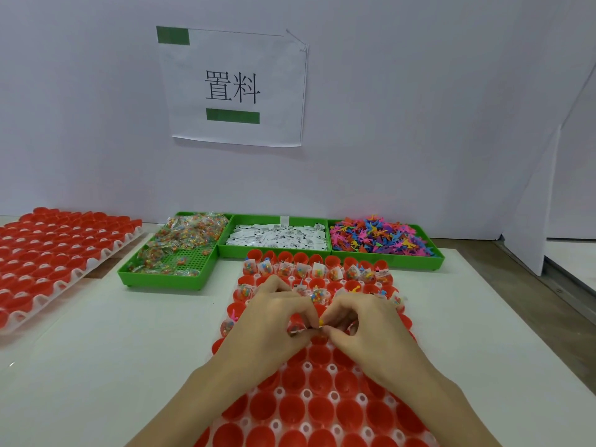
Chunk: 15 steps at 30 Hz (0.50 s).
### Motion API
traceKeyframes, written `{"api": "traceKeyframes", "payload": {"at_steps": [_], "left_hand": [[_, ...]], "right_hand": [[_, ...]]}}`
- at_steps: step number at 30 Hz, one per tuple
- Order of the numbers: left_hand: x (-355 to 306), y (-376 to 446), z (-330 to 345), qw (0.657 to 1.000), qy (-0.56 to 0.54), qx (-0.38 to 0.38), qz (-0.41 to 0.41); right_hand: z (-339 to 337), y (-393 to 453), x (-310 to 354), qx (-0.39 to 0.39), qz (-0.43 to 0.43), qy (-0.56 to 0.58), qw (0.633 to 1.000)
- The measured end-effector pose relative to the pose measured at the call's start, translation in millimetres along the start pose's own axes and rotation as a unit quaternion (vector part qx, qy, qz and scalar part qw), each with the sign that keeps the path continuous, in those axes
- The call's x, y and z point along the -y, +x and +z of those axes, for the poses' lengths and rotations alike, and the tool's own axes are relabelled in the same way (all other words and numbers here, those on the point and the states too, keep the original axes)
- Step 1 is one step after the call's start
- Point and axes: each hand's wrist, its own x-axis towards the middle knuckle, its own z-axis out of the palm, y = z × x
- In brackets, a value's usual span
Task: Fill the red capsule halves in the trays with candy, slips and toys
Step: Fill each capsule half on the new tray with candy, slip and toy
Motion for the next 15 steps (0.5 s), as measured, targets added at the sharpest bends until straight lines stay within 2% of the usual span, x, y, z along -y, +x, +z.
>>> {"api": "traceKeyframes", "payload": {"at_steps": [9, 15], "left_hand": [[2, 4, -2, 0.998, 0.050, 0.013, 0.045], [7, 4, -8, 0.995, 0.047, 0.062, 0.056]], "right_hand": [[0, 3, 2, 0.006, -0.016, -0.034, 0.999], [0, 2, -1, 0.001, -0.033, -0.077, 0.996]]}}
